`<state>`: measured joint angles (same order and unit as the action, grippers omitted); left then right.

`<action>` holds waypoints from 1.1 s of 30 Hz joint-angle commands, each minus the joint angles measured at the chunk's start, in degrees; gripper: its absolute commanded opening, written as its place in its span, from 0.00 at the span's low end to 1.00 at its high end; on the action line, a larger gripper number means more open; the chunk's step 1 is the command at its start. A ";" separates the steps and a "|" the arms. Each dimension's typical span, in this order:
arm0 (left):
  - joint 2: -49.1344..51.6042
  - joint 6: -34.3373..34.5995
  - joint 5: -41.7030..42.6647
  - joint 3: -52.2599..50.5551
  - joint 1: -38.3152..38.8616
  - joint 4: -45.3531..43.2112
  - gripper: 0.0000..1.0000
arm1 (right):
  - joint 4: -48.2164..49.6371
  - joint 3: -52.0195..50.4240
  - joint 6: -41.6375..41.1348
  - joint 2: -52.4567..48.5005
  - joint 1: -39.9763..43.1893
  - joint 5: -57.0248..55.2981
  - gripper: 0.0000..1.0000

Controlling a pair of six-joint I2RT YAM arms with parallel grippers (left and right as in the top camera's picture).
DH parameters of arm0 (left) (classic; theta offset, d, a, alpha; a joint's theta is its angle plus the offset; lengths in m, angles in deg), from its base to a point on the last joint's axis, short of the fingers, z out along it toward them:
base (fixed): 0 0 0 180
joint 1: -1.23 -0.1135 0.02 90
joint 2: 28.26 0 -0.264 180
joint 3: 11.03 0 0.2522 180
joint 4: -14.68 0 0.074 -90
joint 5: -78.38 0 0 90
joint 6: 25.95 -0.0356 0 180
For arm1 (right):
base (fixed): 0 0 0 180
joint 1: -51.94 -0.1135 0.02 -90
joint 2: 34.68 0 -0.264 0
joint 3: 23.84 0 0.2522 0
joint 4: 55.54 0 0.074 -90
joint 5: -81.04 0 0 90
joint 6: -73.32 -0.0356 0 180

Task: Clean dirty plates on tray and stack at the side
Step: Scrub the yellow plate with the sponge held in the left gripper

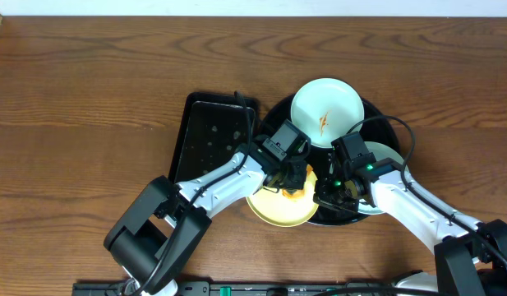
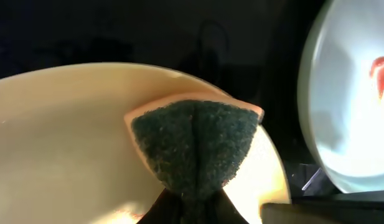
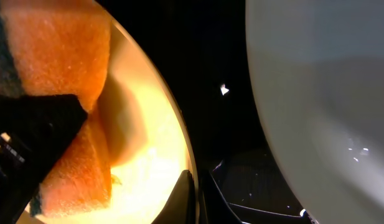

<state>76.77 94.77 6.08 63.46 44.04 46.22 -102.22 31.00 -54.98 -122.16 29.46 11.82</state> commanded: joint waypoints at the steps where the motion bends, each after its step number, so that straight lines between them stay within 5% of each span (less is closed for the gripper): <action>1: 0.52 1.09 -9.73 0.66 -0.31 2.27 0.11 | 0.15 -0.33 -0.02 -0.20 -0.61 0.04 0.01; 4: 0.28 1.07 -13.68 0.87 -1.53 3.10 0.11 | 0.15 -0.33 -0.02 -0.17 -0.59 0.04 0.01; 13: -3.91 -2.58 2.29 3.26 -1.95 3.06 0.11 | 0.92 -0.31 -0.70 -0.17 -0.44 -2.69 0.01; 26: 0.52 -1.90 2.36 3.26 5.09 3.87 0.11 | 3.39 -0.31 -1.36 -0.17 -0.44 -5.57 0.01; 33: 1.27 -1.97 -12.09 3.26 3.43 5.79 0.11 | 2.97 -0.31 -1.33 -0.17 -0.44 -5.55 0.01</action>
<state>77.23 93.61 3.34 65.71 49.04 51.18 -98.97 30.96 -55.46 -122.16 29.46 6.94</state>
